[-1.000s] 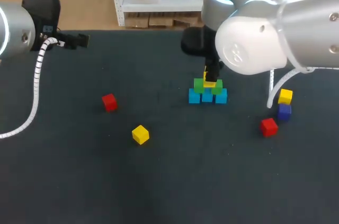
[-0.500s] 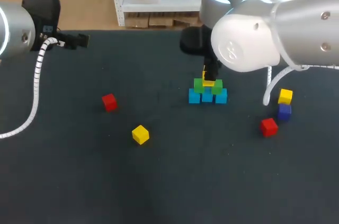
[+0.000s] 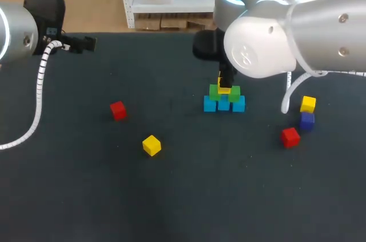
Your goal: Place the blue cubes, place green cubes on the blue cubes, place the yellow cubes on the green cubes, then place the red cubes on the yellow cubes, and place purple cube on the red cubes.
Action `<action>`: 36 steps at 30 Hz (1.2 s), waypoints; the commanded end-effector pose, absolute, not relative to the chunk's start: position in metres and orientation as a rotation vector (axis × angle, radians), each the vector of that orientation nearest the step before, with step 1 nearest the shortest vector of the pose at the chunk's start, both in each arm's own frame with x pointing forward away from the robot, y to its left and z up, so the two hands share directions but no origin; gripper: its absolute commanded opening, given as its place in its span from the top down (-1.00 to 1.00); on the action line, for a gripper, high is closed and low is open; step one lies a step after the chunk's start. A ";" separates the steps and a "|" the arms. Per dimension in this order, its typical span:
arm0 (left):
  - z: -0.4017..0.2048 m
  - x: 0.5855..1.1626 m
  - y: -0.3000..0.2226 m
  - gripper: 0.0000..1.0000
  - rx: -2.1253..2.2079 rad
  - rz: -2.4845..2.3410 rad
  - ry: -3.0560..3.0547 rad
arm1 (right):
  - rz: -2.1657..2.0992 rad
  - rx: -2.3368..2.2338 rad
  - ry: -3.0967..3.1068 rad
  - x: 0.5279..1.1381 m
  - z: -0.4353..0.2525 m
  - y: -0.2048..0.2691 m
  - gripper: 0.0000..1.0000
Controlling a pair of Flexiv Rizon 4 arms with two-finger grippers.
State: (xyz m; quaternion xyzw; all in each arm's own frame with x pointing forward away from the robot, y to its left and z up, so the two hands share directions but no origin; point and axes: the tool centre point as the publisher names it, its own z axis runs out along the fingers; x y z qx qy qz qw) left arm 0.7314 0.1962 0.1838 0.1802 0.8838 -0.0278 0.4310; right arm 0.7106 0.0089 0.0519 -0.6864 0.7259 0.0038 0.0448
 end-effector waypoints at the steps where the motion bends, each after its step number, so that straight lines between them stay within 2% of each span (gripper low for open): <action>1: 0.184 0.733 0.197 -1.00 0.454 -0.076 2.204 | 0.013 -2.089 2.221 0.711 0.052 0.006 0.78; 19: 0.184 0.733 0.197 -1.00 0.454 -0.076 2.204 | 0.013 -2.074 2.227 0.715 0.054 0.003 0.77; 24: 0.184 0.733 0.197 -1.00 0.454 -0.076 2.204 | 0.015 -2.076 2.231 0.715 0.053 0.003 0.73; 27: 0.184 0.733 0.197 -1.00 0.454 -0.076 2.204 | 0.015 -2.075 2.233 0.715 0.052 0.003 0.60; 29: 0.184 0.733 0.197 -1.00 0.454 -0.076 2.204 | 0.014 -2.079 2.231 0.715 0.052 0.003 0.42; 32: 0.184 0.733 0.197 -1.00 0.454 -0.076 2.204 | 0.013 -2.081 2.231 0.714 0.052 0.003 0.03; 34: 0.184 0.733 0.197 -1.00 0.454 -0.076 2.204 | 0.013 -2.085 2.229 0.714 0.052 0.003 -0.74; 35: 0.184 0.733 0.197 -1.00 0.454 -0.076 2.204 | 0.013 -2.085 2.229 0.714 0.052 0.003 -1.00; 36: 0.184 0.733 0.197 -1.00 0.454 -0.076 2.204 | 0.014 -2.085 2.228 0.714 0.052 0.003 -1.00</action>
